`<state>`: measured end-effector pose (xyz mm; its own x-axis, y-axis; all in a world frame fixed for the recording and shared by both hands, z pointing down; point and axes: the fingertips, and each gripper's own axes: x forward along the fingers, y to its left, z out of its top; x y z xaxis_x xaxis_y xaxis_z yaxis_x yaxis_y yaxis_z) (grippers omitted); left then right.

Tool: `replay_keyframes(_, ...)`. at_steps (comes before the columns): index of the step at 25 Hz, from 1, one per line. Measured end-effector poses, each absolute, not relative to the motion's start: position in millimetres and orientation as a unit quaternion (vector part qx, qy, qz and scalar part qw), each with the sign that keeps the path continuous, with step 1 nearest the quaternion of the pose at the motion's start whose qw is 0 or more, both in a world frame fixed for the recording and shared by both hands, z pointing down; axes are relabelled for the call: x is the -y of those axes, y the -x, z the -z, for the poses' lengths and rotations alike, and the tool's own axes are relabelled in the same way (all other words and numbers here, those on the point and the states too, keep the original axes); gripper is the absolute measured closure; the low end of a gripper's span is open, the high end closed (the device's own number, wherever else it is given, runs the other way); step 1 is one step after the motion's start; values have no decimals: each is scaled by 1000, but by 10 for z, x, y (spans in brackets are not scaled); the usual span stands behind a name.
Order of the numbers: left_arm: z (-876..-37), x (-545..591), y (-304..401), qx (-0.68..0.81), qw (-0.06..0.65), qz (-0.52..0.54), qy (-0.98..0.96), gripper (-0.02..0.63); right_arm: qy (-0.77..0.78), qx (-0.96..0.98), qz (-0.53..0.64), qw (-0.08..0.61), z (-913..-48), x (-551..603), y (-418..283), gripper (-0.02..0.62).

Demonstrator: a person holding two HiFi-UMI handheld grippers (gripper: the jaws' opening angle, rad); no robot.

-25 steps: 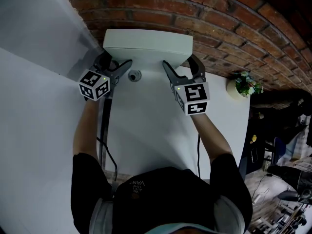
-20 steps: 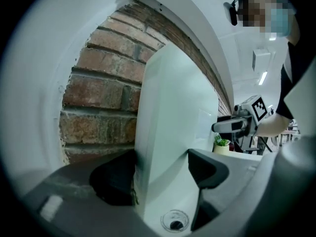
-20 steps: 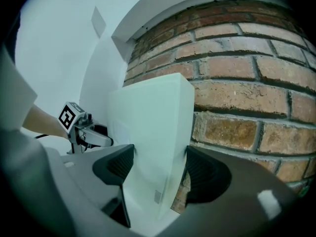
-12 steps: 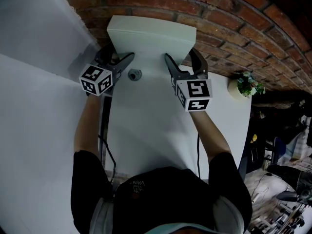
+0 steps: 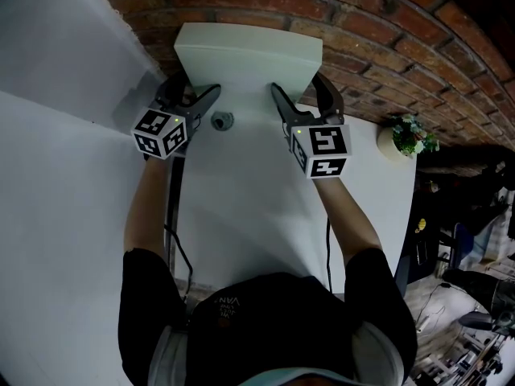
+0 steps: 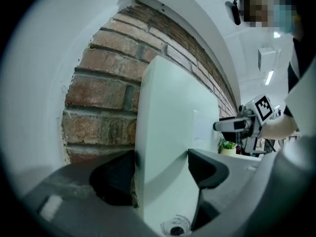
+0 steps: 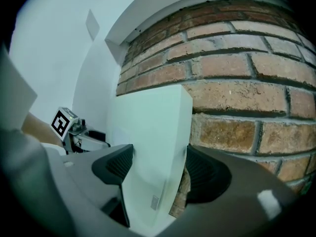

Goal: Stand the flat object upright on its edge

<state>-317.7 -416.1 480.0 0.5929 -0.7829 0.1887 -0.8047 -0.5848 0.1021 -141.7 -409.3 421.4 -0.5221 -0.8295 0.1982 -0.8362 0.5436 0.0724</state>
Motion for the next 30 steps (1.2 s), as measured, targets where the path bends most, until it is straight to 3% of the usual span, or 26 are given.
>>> replay_keyframes(18, -4573, 3818, 3198, 457, 73, -51, -885, 258, -490, 866, -25, 97, -4155, 3821, 1217, 254)
replay_keyframes(23, -4449, 3568, 3133, 465, 62, -39, -882, 258, -486, 869, -27, 94, -4101, 3656, 1179, 281)
replay_keyframes(30, -4238, 3211, 2954, 461, 41, -19, -886, 273, -483, 870, -26, 94, -4061, 3429, 1127, 382)
